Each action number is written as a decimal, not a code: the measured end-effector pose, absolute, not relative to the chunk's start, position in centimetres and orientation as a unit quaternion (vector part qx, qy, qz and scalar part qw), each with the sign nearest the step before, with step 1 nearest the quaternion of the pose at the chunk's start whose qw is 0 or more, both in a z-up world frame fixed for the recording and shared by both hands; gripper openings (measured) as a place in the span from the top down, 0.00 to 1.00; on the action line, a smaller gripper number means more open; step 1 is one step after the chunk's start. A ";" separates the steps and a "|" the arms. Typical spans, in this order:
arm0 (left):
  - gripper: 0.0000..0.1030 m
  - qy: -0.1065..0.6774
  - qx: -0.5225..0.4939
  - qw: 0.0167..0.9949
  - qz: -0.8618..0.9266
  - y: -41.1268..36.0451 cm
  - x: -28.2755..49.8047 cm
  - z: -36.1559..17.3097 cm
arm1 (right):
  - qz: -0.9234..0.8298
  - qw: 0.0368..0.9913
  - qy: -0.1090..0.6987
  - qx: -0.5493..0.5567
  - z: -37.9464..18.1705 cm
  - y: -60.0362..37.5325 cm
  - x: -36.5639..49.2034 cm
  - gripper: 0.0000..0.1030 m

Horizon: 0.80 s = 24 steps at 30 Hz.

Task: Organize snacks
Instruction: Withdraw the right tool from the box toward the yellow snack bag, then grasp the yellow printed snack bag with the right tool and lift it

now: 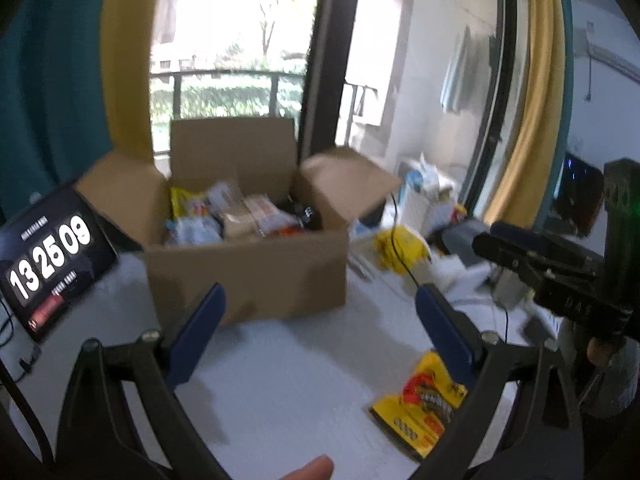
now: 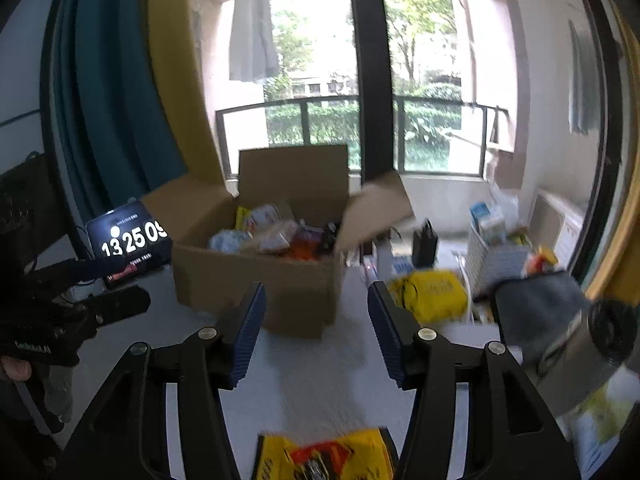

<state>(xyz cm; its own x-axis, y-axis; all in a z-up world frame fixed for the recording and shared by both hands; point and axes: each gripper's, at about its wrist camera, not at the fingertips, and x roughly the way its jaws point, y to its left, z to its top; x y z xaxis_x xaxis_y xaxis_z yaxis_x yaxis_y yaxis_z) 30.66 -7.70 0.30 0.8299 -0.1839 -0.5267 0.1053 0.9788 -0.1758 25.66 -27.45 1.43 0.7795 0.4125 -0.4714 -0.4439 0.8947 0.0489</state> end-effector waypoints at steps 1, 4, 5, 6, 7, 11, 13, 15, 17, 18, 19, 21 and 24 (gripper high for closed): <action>0.06 0.293 -0.068 0.951 -0.079 -8.4 30.8 -0.5 | 0.225 0.942 0.249 -0.027 0.7 -28.0 25.6 0.44; 0.06 0.326 -0.060 0.939 -0.089 -10.3 31.0 -2.8 | 0.218 0.937 0.273 -0.009 -1.9 -29.9 25.7 0.43; 0.06 0.335 -0.055 0.936 -0.091 -11.1 30.9 -3.7 | 0.217 0.935 0.280 -0.006 -2.6 -30.3 25.7 0.43; 0.06 0.344 -0.051 0.933 -0.092 -11.6 30.9 -4.4 | 0.215 0.933 0.289 -0.001 -3.5 -30.9 25.7 0.43; 0.06 0.354 -0.047 0.930 -0.092 -12.1 30.9 -5.2 | 0.212 0.931 0.299 0.003 -4.4 -31.5 25.8 0.43; 0.06 0.389 -0.036 0.916 -0.090 -13.6 31.0 -8.3 | 0.201 0.920 0.336 0.021 -8.2 -33.5 26.2 0.43; 0.06 0.406 -0.034 0.909 -0.086 -13.9 31.1 -9.8 | 0.197 0.913 0.355 0.031 -9.9 -34.3 26.4 0.43; 0.06 0.423 -0.030 0.902 -0.080 -14.2 31.1 -11.2 | 0.196 0.908 0.369 0.037 -11.3 -34.8 26.5 0.43; 0.06 0.438 -0.025 0.895 -0.078 -14.4 31.0 -12.4 | 0.201 0.897 0.390 0.049 -12.8 -35.4 26.8 0.42; 0.06 0.444 -0.020 0.892 -0.078 -14.6 30.9 -13.0 | 0.206 0.891 0.401 0.056 -13.6 -35.6 27.0 0.41; 0.06 0.450 -0.017 0.889 -0.078 -14.7 31.0 -13.3 | 0.208 0.887 0.409 0.059 -14.1 -35.6 27.1 0.40; 0.06 0.462 -0.014 0.883 -0.080 -14.9 31.2 -14.2 | 0.209 0.882 0.418 0.059 -14.8 -35.6 27.2 0.38; 0.06 0.482 -0.001 0.873 -0.074 -15.3 31.7 -15.5 | 0.229 0.867 0.437 0.074 -15.6 -35.4 27.3 0.38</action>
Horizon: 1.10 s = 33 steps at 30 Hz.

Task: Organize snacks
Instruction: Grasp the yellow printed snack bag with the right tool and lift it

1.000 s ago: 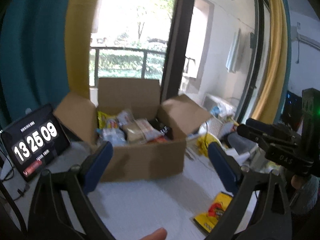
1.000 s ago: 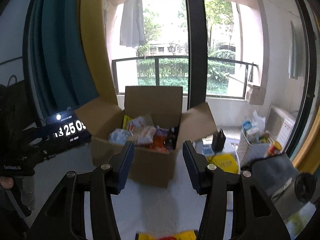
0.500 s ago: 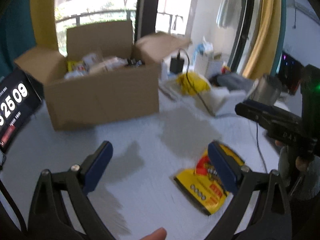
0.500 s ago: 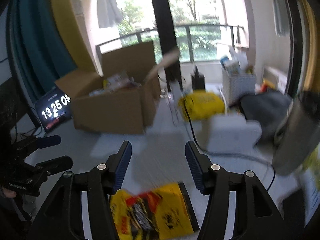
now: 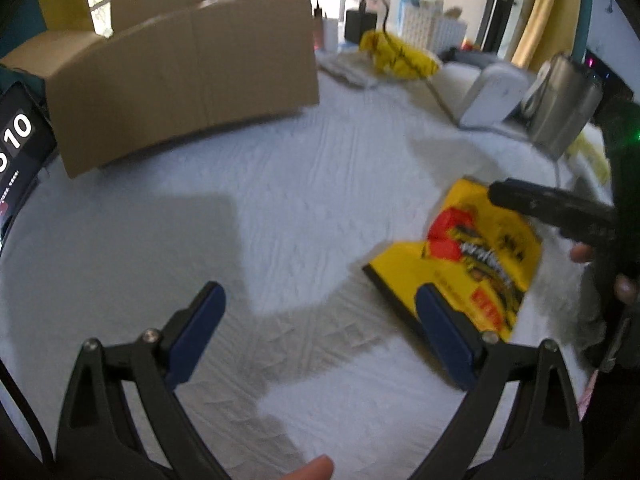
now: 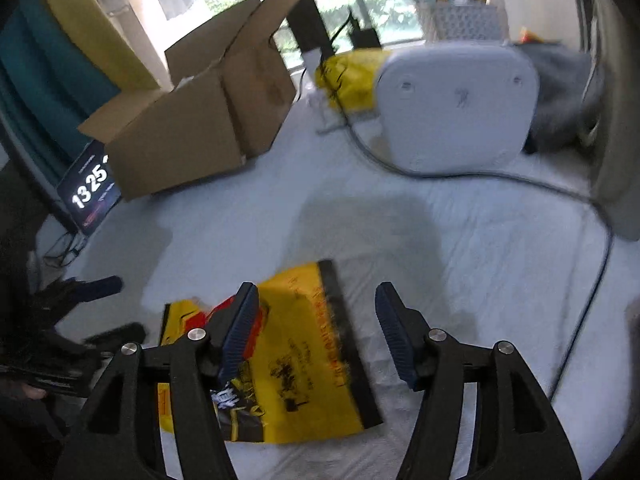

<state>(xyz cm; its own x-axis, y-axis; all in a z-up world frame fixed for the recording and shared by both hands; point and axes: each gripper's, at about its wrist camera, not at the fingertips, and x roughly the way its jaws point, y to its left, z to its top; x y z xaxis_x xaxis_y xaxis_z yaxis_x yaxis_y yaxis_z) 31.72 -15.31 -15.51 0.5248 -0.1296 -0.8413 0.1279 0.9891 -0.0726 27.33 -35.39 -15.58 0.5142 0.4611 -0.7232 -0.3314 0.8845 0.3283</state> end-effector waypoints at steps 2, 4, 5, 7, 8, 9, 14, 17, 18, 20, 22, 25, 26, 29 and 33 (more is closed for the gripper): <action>0.06 0.495 0.008 0.866 -0.074 -15.7 32.0 -16.5 | 0.244 0.860 0.442 0.076 -15.7 -34.9 27.0 0.38; 0.06 0.494 0.019 0.866 -0.073 -16.2 31.8 -17.3 | 0.255 0.856 0.444 0.071 -15.7 -34.5 26.6 0.38; 0.06 0.492 0.021 0.867 -0.073 -16.2 31.8 -17.4 | 0.263 0.850 0.450 0.072 -15.8 -34.2 26.4 0.38; 0.06 0.493 0.017 0.867 -0.073 -16.1 31.8 -17.5 | 0.267 0.848 0.452 0.069 -15.8 -33.5 26.1 0.36; 0.06 0.492 0.017 0.867 -0.073 -16.1 31.8 -17.5 | 0.275 0.844 0.456 0.071 -15.8 -33.2 26.0 0.36; 0.06 0.491 0.018 0.868 -0.073 -16.0 31.8 -17.6 | 0.287 0.837 0.459 0.076 -15.8 -32.8 25.7 0.36; 0.06 0.484 0.017 0.872 -0.072 -15.8 31.5 -17.8 | 0.311 0.830 0.461 0.047 -15.6 -29.8 24.5 0.35; 0.06 0.483 0.016 0.872 -0.076 -15.7 31.3 -17.8 | 0.306 0.834 0.458 0.029 -15.6 -28.4 24.0 0.35; 0.06 0.484 0.014 0.871 -0.077 -15.6 31.3 -17.7 | 0.304 0.835 0.457 0.026 -15.6 -28.3 23.9 0.38; 0.06 0.486 0.006 0.870 -0.081 -15.2 31.2 -17.6 | 0.313 0.830 0.460 0.032 -15.6 -27.9 23.8 0.59; 0.06 0.486 -0.001 0.870 -0.081 -14.7 31.0 -17.5 | 0.308 0.834 0.457 0.025 -15.6 -27.6 23.8 0.66; 0.06 0.482 -0.014 0.872 -0.078 -13.4 30.7 -17.1 | 0.307 0.842 0.443 0.020 -14.7 -27.3 23.5 0.72; 0.06 0.480 -0.018 0.874 -0.077 -13.0 30.6 -16.8 | 0.303 0.846 0.438 0.017 -14.3 -27.2 23.4 0.73; 0.06 0.469 -0.032 0.879 -0.074 -11.7 30.4 -15.9 | 0.297 0.856 0.423 0.005 -12.8 -26.8 23.4 0.75; 0.06 0.449 -0.049 0.890 -0.064 -9.4 30.1 -14.2 | 0.296 0.866 0.402 -0.007 -10.8 -25.9 23.5 0.75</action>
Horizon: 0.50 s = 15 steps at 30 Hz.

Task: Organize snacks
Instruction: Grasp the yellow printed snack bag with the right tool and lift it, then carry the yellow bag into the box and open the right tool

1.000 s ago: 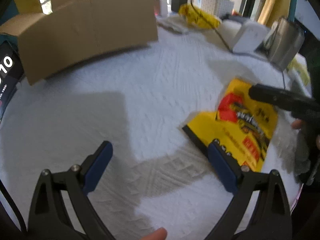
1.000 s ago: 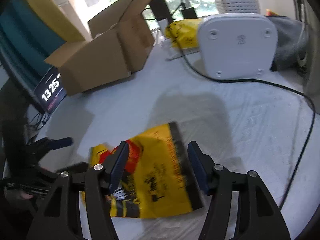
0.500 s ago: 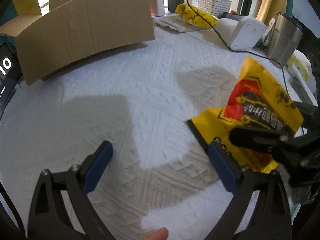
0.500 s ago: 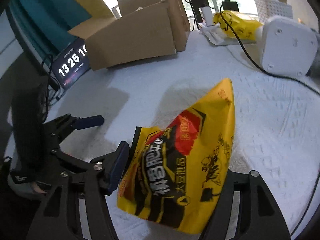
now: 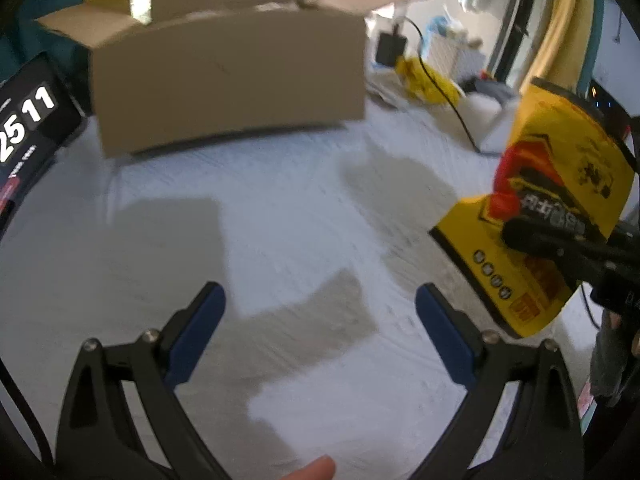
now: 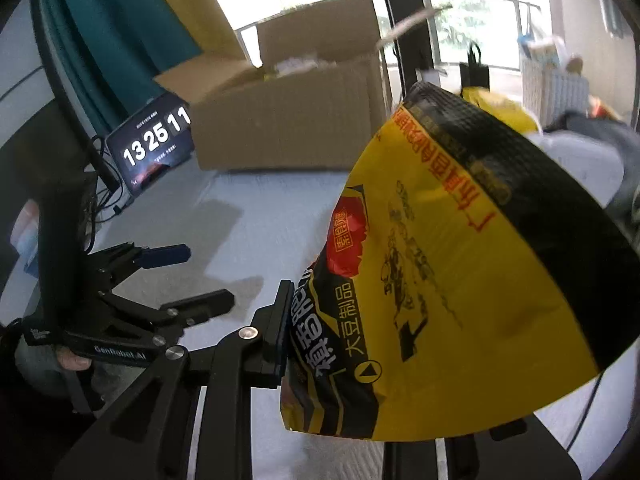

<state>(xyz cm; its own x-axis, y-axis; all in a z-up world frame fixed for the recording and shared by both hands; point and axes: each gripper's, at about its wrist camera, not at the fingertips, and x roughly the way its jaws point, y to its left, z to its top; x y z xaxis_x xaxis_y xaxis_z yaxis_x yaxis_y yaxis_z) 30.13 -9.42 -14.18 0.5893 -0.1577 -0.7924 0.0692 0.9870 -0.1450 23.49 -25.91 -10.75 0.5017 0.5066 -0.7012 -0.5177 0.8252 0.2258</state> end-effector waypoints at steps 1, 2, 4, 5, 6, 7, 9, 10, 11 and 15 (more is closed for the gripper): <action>0.06 0.442 -0.054 0.893 -0.061 -8.8 30.0 -13.7 | 0.296 0.869 0.397 -0.010 -10.3 -25.5 23.5 0.75; 0.06 0.436 -0.057 0.896 -0.058 -8.1 29.9 -13.2 | 0.297 0.870 0.394 -0.012 -9.9 -25.1 23.6 0.75; 0.06 0.424 -0.063 0.902 -0.050 -6.8 29.7 -12.3 | 0.297 0.874 0.385 -0.017 -9.0 -24.4 23.9 0.75; 0.06 0.417 -0.066 0.905 -0.046 -6.0 29.7 -11.9 | 0.296 0.877 0.379 -0.021 -8.4 -24.0 24.2 0.75; 0.06 0.410 -0.070 0.908 -0.043 -5.3 29.6 -11.3 | 0.294 0.879 0.375 -0.023 -8.1 -23.7 24.4 0.75; 0.06 0.405 -0.072 0.910 -0.041 -4.6 29.6 -11.0 | 0.293 0.881 0.371 -0.026 -7.6 -23.6 24.7 0.75; 0.06 0.393 -0.076 0.916 -0.034 -3.4 29.5 -10.1 | 0.288 0.886 0.361 -0.033 -6.5 -23.1 25.4 0.75; 0.06 0.386 -0.077 0.919 -0.028 -2.7 29.5 -9.6 | 0.286 0.889 0.356 -0.037 -5.9 -22.8 25.8 0.75; 0.06 0.380 -0.078 0.921 -0.025 -2.1 29.5 -9.2 | 0.286 0.890 0.352 -0.038 -5.4 -22.5 26.2 0.75; 0.06 0.355 -0.082 0.931 -0.013 0.0 30.0 -7.4 | 0.283 0.898 0.334 -0.051 -3.4 -21.1 27.6 0.75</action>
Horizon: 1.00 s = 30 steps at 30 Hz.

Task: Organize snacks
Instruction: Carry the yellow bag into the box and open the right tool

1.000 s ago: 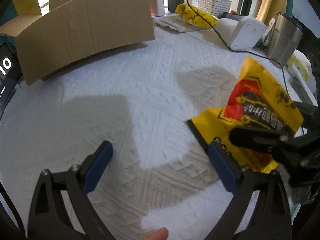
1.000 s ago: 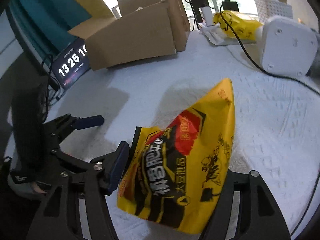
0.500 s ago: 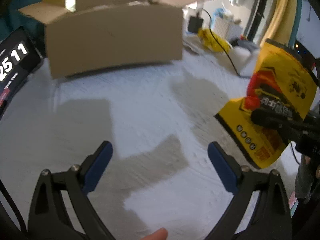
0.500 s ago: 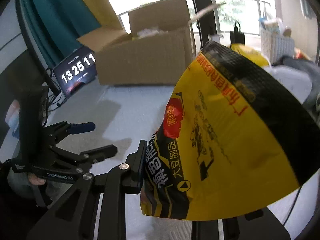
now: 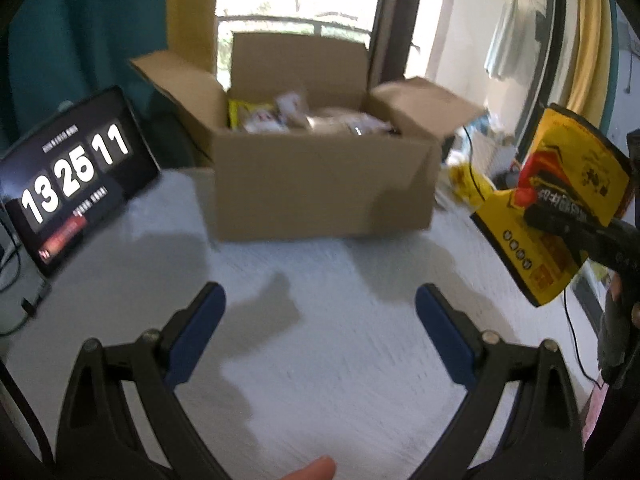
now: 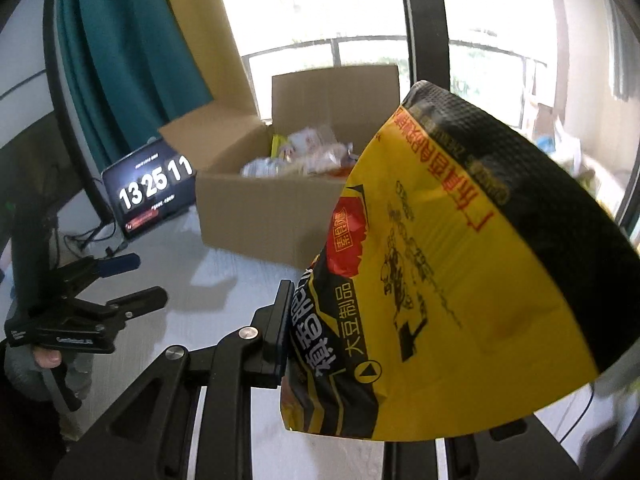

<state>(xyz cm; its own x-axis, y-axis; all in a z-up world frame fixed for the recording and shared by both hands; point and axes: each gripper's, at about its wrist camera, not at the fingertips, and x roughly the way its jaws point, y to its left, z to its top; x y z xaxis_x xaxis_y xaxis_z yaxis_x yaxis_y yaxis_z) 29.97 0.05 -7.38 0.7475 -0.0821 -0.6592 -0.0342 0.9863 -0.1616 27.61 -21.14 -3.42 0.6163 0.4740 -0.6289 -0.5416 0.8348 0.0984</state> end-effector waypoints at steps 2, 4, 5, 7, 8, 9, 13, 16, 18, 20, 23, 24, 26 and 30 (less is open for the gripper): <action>0.06 0.344 -0.085 0.935 -0.008 1.0 30.4 -6.4 | 0.282 0.900 0.326 -0.059 -2.5 -20.3 28.3 0.75; 0.06 0.331 -0.083 0.940 -0.006 1.8 30.9 -5.4 | 0.284 0.902 0.320 -0.065 -1.9 -19.4 29.0 0.75; 0.06 0.325 -0.080 0.942 -0.004 2.2 30.8 -4.9 | 0.284 0.903 0.316 -0.070 -1.5 -18.9 29.4 0.75; 0.06 0.311 -0.075 0.948 -0.002 2.9 31.3 -3.7 | 0.283 0.904 0.310 -0.078 -0.9 -18.2 30.1 0.75; 0.06 0.303 -0.072 0.950 -0.001 3.3 31.7 -3.1 | 0.284 0.905 0.306 -0.080 -0.6 -17.9 30.5 0.75; 0.06 0.295 -0.071 0.953 0.001 3.6 32.1 -2.5 | 0.283 0.906 0.304 -0.082 -0.4 -17.8 30.8 0.75; 0.06 0.266 -0.070 0.961 0.008 4.8 33.1 -0.4 | 0.276 0.911 0.293 -0.088 0.8 -17.2 32.7 0.75; 0.06 0.254 -0.071 0.965 0.012 5.2 34.3 0.6 | 0.268 0.915 0.284 -0.099 1.4 -16.6 34.3 0.75; 0.06 0.247 -0.073 0.966 0.011 5.3 35.4 0.9 | 0.265 0.917 0.281 -0.105 1.7 -16.1 35.4 0.75; 0.06 0.241 -0.072 0.968 0.012 5.1 36.5 1.2 | 0.259 0.918 0.277 -0.115 1.8 -15.6 36.6 0.75; 0.06 0.232 -0.067 0.970 0.013 4.8 38.0 1.4 | 0.249 0.920 0.275 -0.129 1.8 -14.7 38.6 0.75; 0.06 0.230 -0.066 0.971 0.017 5.0 38.6 1.5 | 0.246 0.920 0.275 -0.132 1.6 -14.4 39.1 0.75; 0.06 0.231 -0.069 0.970 0.019 5.3 39.5 1.6 | 0.241 0.920 0.272 -0.143 1.3 -13.8 40.4 0.75; 0.06 0.222 -0.080 0.971 0.032 6.6 41.1 2.0 | 0.223 0.920 0.277 -0.163 0.3 -12.2 43.5 0.75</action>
